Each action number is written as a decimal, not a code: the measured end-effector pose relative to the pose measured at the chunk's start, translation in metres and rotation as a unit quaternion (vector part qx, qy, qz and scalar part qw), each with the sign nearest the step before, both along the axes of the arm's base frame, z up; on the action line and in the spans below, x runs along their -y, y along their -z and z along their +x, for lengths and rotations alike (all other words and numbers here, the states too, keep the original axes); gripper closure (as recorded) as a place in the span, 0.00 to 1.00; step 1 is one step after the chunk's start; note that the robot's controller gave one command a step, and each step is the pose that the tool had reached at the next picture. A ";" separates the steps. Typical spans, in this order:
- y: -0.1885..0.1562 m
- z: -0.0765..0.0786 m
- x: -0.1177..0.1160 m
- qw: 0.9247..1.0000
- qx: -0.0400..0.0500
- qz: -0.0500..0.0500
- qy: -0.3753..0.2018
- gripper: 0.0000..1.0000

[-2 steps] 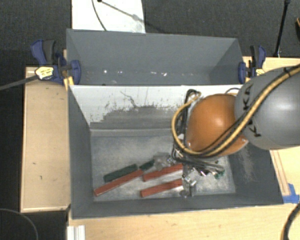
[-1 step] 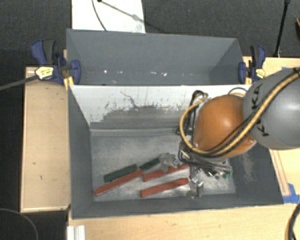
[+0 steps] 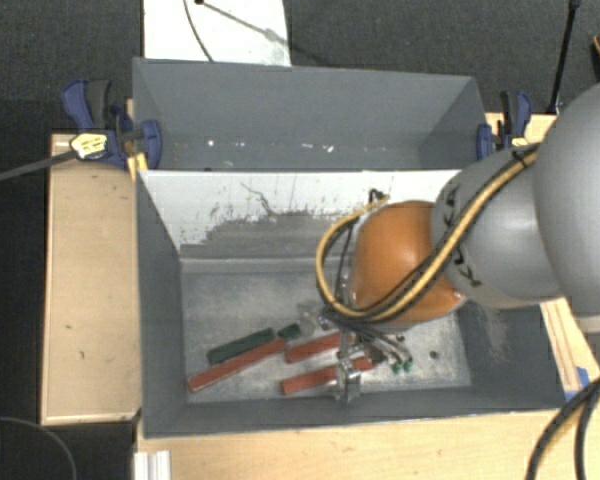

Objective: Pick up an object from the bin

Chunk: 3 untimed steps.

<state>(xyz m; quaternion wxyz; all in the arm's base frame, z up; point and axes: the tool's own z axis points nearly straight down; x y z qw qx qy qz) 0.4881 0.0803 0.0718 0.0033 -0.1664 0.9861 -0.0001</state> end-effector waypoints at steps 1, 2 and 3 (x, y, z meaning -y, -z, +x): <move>-0.001 0.002 0.000 1.000 0.000 0.000 0.000 0.00; -0.001 0.000 0.000 1.000 -0.002 0.000 0.000 1.00; -0.091 0.002 0.000 1.000 0.001 0.000 0.001 1.00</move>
Offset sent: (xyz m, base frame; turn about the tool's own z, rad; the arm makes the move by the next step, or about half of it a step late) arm 0.0000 0.0000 0.0000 0.0000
